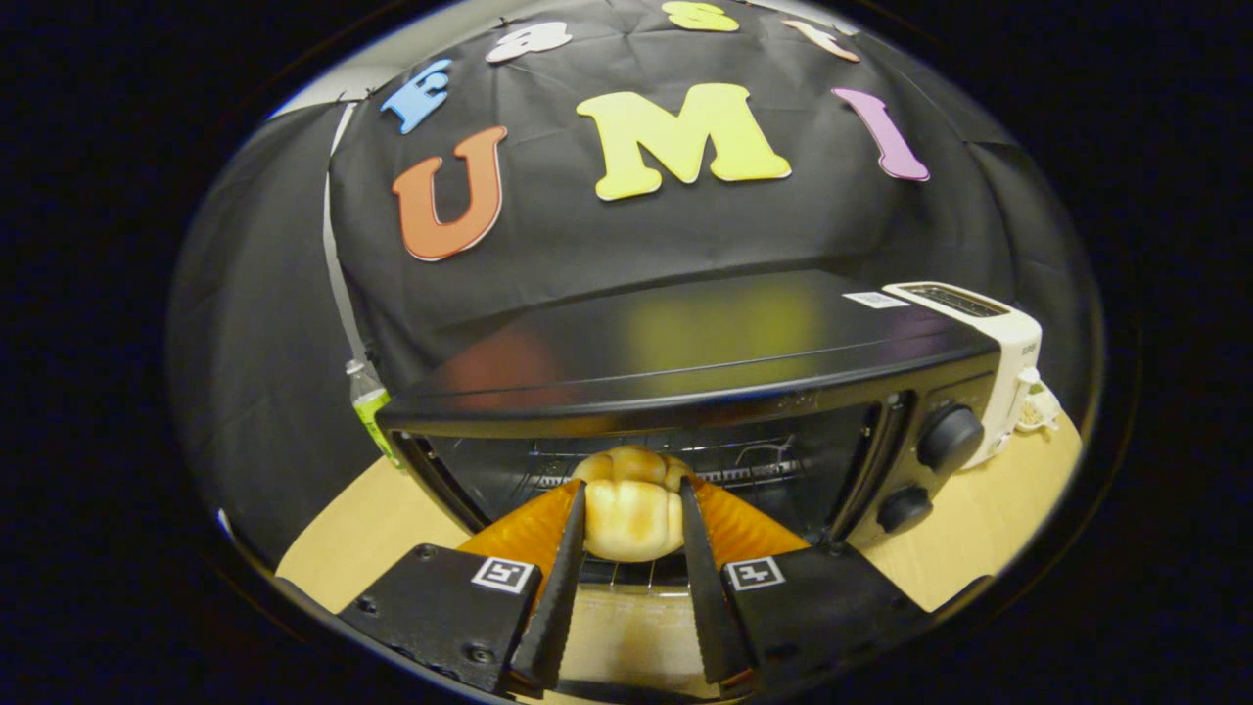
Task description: Open the toaster oven, put the food inside, and close the toaster oven door.
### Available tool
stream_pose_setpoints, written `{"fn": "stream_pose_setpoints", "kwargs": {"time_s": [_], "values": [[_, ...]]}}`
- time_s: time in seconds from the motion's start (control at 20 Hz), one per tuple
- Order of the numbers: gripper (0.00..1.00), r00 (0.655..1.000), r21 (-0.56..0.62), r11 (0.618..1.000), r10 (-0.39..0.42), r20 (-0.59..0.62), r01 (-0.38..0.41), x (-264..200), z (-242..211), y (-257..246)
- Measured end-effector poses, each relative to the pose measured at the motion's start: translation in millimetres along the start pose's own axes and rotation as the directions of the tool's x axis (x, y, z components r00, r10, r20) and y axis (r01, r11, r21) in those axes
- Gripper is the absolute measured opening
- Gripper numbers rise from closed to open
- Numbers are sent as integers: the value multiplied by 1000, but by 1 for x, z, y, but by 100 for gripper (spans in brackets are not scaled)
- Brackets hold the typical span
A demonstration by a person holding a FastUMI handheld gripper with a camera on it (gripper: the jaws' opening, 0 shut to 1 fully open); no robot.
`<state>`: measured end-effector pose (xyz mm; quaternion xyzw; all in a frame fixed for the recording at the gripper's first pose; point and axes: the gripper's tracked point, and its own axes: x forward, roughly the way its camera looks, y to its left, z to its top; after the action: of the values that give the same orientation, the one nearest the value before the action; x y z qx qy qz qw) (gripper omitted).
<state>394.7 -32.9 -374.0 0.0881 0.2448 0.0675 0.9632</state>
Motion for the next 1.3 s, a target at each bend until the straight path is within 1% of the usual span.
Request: {"fn": "stream_pose_setpoints", "kwargs": {"time_s": [0.15,0.35,0.4,0.6,0.65,0.7,0.8,0.85,1.15,1.3], "values": [[58,999,-3,1000,-11,-37,11,19,-6,-4],[60,998,-56,997,-52,-28,51,31,-8,-7],[62,998,-60,996,-62,-25,60,30,-8,-7],[88,998,-70,995,-68,-3,68,18,2,-1],[90,997,-73,995,-71,18,72,12,8,0],[90,997,-80,994,-74,38,77,5,13,2],[98,996,-105,991,-72,47,77,-14,12,6],[100,997,-115,991,-68,39,72,-23,8,10],[100,997,-144,989,-7,73,18,-125,4,36],[100,991,-157,987,-7,135,28,-181,10,40]]}}
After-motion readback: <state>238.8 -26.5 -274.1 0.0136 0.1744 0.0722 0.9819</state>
